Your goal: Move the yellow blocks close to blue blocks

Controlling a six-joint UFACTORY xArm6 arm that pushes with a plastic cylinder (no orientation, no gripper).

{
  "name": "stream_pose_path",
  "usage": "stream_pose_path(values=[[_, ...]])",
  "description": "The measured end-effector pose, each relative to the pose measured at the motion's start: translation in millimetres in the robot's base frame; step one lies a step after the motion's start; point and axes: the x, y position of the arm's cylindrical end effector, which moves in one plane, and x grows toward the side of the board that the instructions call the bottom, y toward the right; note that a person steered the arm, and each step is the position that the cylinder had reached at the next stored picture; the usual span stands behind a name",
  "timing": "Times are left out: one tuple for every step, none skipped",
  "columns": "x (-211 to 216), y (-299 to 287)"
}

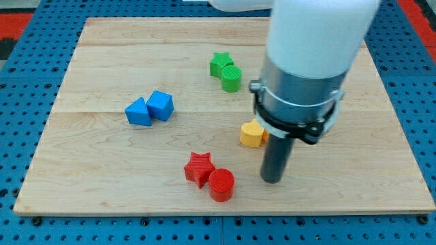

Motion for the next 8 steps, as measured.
stream_pose_path(values=[[-17, 11], [-45, 41], [-60, 63], [-68, 65], [-72, 22], [-72, -35], [-74, -75], [-80, -111]])
